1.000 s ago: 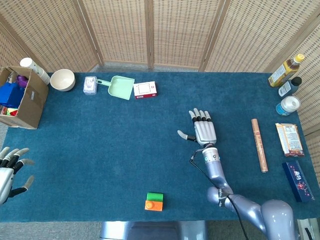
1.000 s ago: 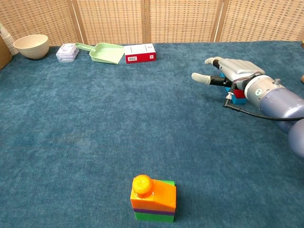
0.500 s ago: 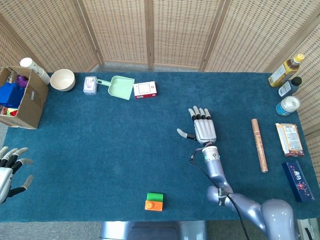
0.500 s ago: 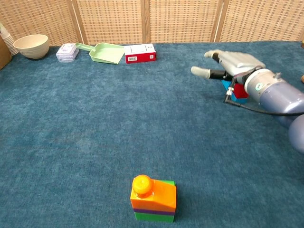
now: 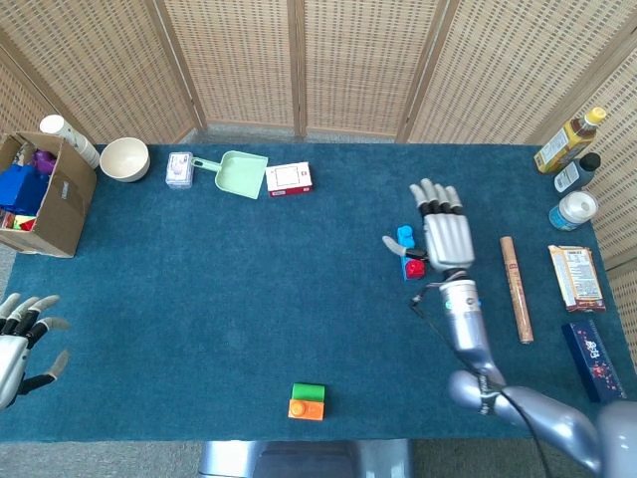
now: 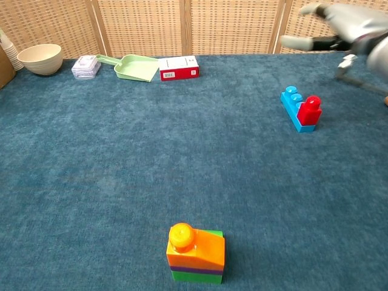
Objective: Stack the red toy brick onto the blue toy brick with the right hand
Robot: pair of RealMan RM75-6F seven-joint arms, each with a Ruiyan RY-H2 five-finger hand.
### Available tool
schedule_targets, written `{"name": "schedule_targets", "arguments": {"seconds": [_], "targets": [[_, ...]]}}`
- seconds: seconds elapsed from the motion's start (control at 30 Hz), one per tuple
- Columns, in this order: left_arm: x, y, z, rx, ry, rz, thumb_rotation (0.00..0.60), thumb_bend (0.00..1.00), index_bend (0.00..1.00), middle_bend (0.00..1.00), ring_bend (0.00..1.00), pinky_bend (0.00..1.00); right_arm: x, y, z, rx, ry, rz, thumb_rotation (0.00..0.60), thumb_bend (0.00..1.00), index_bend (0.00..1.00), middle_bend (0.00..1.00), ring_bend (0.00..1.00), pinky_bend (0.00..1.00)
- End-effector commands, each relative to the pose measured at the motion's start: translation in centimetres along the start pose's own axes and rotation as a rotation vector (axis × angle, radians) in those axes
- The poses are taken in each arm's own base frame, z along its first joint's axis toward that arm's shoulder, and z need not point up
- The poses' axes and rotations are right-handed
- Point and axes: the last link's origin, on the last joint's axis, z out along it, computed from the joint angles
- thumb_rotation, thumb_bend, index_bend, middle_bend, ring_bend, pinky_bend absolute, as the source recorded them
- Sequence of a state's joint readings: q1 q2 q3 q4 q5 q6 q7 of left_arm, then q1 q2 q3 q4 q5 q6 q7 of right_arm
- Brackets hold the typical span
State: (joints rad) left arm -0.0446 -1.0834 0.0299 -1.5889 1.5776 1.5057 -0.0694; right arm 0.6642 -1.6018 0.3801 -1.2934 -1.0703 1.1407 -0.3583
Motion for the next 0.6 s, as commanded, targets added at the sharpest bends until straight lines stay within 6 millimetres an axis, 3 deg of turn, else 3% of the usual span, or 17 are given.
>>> {"name": "schedule_targets", "arguments": {"seconds": [0.03,0.3,0.6], "targets": [[0.0,0.0,0.0,0.002,-0.002,-0.001,0.571,0.41,0.37,0.19,0.16,0.00,2.2,3.1,-2.3,-0.012,0.026,-0.079,0.263,0.18,0.00,0.02,0.00,0.00],[-0.2,0.6,0.2,0.000,-0.015,0.001,0.572,0.41,0.36,0.19,0.16,0.00,4.4,7.9,-7.1,-0.063,0.025,-0.177,0.335,0.24,0.12,0.12,0.00,0.01],[-0.6,1.2,0.4,0.002,-0.028,-0.007,0.568,0.41,0.33,0.19,0.16,0.00,5.8,11.7,-12.6,-0.146,0.029,-0.208,0.350,0.26,0.24,0.21,0.07,0.20]]}}
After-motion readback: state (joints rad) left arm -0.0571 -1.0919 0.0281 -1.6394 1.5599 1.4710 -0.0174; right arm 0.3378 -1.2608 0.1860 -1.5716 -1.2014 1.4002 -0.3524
